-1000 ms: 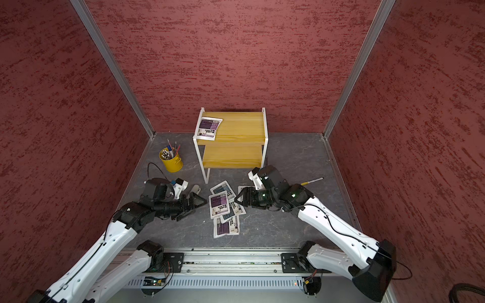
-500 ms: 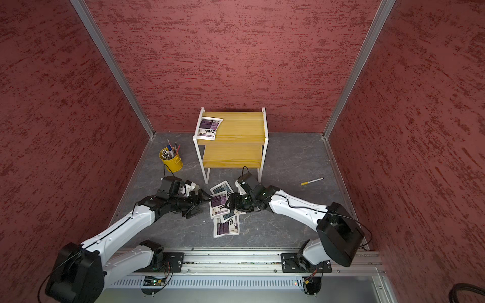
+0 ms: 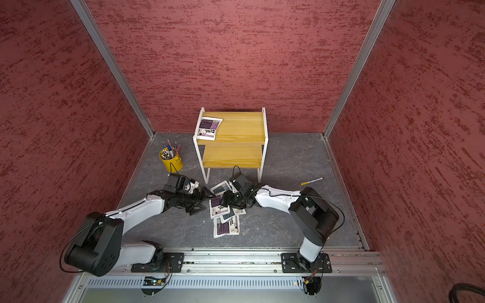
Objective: Place the bagged coffee beans on the shelf by color
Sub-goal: Pick up the bagged coffee beans at the center of the board.
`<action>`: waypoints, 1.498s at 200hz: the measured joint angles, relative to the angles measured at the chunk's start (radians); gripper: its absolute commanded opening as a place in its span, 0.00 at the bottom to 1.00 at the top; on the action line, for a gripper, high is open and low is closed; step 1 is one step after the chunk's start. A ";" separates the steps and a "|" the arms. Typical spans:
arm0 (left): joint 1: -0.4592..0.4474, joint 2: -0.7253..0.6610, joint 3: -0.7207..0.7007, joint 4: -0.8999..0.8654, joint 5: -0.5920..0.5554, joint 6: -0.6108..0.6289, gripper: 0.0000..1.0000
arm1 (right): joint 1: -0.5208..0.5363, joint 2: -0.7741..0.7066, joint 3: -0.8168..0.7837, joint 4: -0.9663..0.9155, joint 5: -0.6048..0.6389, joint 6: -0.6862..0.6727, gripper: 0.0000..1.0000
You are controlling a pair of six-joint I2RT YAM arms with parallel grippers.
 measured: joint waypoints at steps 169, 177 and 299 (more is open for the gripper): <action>-0.024 0.134 0.062 0.060 0.015 0.037 1.00 | -0.023 0.060 0.054 -0.051 0.029 -0.062 0.58; -0.025 0.134 0.062 0.060 0.015 0.037 1.00 | -0.023 0.060 0.053 -0.051 0.028 -0.062 0.58; -0.051 0.170 0.072 0.080 0.030 0.035 1.00 | -0.035 0.109 0.016 0.092 -0.063 -0.014 0.37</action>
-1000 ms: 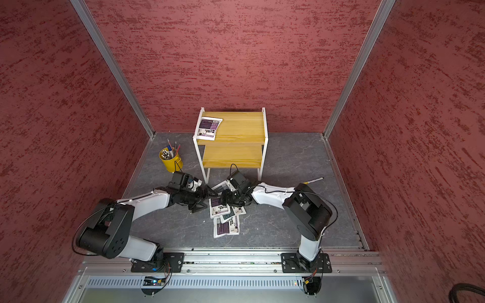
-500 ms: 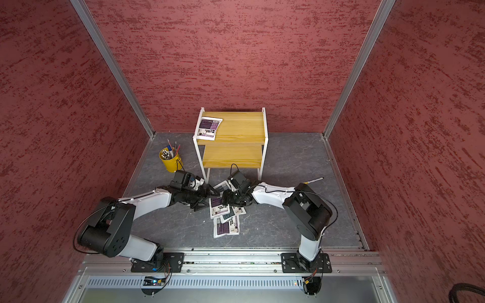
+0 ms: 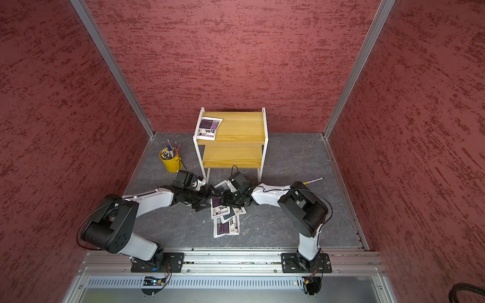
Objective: Place the bagged coffee beans on the shelf by color
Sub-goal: Pick up the bagged coffee beans at the center of the board.
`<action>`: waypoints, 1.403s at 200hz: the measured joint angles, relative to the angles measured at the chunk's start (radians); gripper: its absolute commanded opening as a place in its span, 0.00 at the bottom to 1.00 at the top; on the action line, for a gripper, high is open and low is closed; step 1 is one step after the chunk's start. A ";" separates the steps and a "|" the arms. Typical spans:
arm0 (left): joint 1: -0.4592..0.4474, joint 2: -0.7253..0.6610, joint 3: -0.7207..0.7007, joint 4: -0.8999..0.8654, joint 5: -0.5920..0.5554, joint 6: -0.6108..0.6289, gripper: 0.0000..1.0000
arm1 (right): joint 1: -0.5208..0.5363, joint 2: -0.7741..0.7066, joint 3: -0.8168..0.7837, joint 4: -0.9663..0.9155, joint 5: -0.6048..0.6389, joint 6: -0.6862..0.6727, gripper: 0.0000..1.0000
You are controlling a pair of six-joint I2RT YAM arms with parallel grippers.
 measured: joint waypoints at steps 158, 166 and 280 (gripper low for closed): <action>0.077 -0.499 -0.073 -0.209 0.057 0.016 1.00 | 0.002 -0.449 -0.116 -0.059 -0.002 0.054 0.11; 0.090 -0.553 -0.079 -0.233 0.066 0.008 1.00 | 0.003 -0.491 -0.116 -0.085 0.000 0.056 0.10; 0.129 -0.821 0.172 -0.283 0.131 -0.143 1.00 | 0.015 -0.687 0.496 -0.548 0.042 -0.046 0.10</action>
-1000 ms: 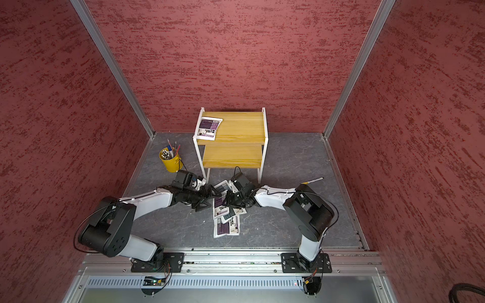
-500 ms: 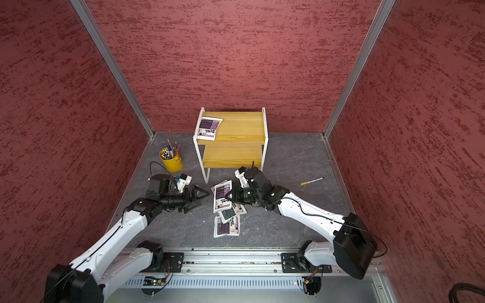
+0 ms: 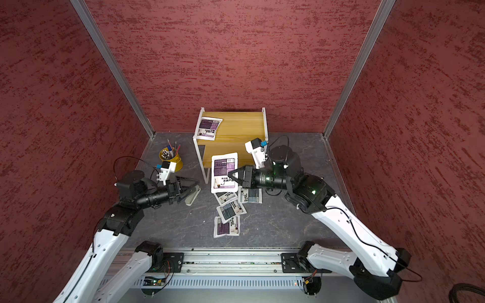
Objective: Place the bagged coffee beans on the shelf by color
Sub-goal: Pick up the bagged coffee beans at the center of the board, then place the bagged coffee beans on the shelf.
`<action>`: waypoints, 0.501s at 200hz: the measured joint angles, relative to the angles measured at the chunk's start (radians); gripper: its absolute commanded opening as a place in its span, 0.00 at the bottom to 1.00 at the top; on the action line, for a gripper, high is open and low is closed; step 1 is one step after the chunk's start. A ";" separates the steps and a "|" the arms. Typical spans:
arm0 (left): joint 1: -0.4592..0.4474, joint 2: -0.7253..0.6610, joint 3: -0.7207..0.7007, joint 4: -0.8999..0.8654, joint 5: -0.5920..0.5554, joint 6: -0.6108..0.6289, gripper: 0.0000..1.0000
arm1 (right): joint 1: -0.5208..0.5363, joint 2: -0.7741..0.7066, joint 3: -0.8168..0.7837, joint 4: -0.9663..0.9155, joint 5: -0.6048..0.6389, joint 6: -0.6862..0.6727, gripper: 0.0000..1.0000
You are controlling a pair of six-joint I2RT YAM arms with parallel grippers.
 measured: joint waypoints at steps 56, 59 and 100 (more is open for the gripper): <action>0.011 0.038 0.118 0.020 -0.008 0.000 1.00 | -0.074 0.256 0.406 -0.140 0.002 -0.110 0.09; 0.011 0.040 0.121 0.023 -0.008 -0.001 1.00 | -0.080 0.267 0.421 -0.148 0.000 -0.113 0.09; 0.016 0.068 0.137 0.059 -0.008 -0.017 1.00 | -0.149 0.382 0.588 -0.192 -0.021 -0.137 0.09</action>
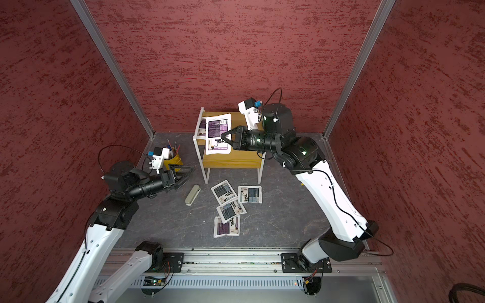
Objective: Place the bagged coffee beans on the shelf by color
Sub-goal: Place the bagged coffee beans on the shelf.
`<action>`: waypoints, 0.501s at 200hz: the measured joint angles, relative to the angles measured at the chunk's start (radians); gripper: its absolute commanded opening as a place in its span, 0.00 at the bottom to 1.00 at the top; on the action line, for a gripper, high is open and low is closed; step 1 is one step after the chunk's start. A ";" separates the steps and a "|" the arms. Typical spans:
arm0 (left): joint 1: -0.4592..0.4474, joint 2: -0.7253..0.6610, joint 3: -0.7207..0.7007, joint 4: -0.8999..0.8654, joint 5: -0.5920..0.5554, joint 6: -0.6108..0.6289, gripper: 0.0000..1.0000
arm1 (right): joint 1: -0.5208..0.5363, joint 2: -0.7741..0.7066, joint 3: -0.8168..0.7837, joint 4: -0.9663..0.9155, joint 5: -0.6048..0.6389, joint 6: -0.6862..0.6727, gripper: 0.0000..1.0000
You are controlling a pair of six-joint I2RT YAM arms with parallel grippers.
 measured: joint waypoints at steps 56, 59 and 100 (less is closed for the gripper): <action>0.001 0.018 0.001 0.034 0.002 -0.023 1.00 | -0.119 0.077 0.105 -0.010 -0.044 0.021 0.09; 0.001 0.018 0.001 0.035 0.002 -0.023 1.00 | -0.127 0.082 0.109 -0.010 -0.047 0.024 0.08; 0.002 0.016 -0.002 0.035 0.005 -0.023 1.00 | -0.201 0.180 0.175 -0.009 -0.092 0.066 0.08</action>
